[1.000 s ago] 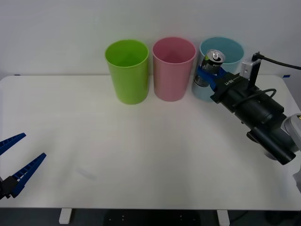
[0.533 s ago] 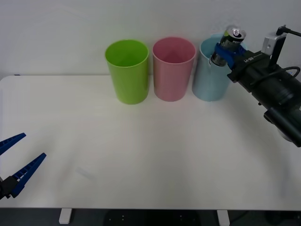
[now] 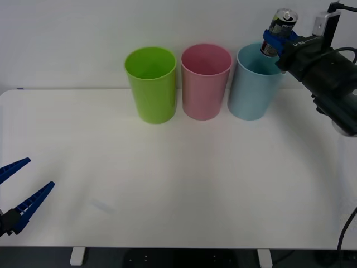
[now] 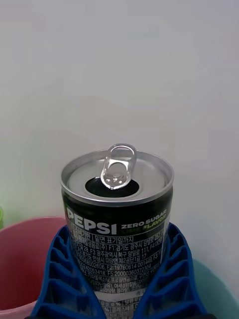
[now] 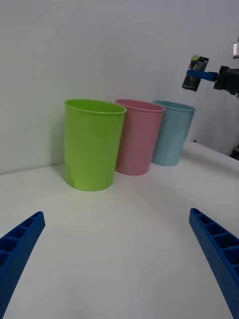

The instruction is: Grasp the object on the table and drop it into the matching bin: aluminum can to the light blue bin, PET bottle to the pink bin.

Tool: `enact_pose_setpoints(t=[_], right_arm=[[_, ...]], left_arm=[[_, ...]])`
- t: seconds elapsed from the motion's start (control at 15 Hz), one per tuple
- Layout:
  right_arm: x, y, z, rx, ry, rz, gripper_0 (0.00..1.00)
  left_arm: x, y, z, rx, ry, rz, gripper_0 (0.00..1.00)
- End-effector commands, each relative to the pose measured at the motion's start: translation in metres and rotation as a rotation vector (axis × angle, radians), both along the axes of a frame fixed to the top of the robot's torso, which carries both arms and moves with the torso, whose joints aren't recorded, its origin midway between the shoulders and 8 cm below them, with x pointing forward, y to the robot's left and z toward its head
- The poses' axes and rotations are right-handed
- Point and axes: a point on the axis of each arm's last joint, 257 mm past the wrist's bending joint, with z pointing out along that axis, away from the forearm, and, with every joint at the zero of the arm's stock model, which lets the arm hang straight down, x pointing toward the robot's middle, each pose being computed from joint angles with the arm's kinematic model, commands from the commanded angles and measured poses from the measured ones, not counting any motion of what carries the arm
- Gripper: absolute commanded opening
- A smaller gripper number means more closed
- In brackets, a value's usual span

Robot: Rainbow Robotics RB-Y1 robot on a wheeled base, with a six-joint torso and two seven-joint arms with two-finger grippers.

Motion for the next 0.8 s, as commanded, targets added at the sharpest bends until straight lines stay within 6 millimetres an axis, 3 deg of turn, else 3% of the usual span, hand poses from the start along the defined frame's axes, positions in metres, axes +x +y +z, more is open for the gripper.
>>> enact_pose_setpoints(t=[0.07, 0.4, 0.53, 0.6, 0.67, 0.73, 0.8], right_arm=[[0.022, -0.003, -0.001, 0.0, 0.024, -0.028, 0.0], [0.056, -0.008, -0.016, -0.005, 0.093, -0.08, 0.0], [0.058, -0.009, -0.017, -0.008, 0.097, -0.086, 0.0], [0.058, -0.009, -0.017, -0.01, 0.097, -0.087, 0.01], [0.058, -0.009, -0.018, -0.017, 0.094, -0.088, 0.09], [0.058, -0.009, -0.018, -0.024, 0.092, -0.089, 0.47], [0.058, -0.008, -0.018, -0.034, 0.088, -0.09, 1.0]], left_arm=[[0.0, 0.0, 0.0, 0.0, 0.0, 0.0, 1.0], [0.0, 0.0, 0.0, 0.0, 0.0, 0.0, 1.0], [0.0, 0.0, 0.0, 0.0, 0.0, 0.0, 1.0], [0.0, 0.0, 0.0, 0.0, 0.0, 0.0, 1.0], [0.0, 0.0, 0.0, 0.0, 0.0, 0.0, 1.0], [0.0, 0.0, 0.0, 0.0, 0.0, 0.0, 1.0], [0.0, 0.0, 0.0, 0.0, 0.0, 0.0, 1.0]])
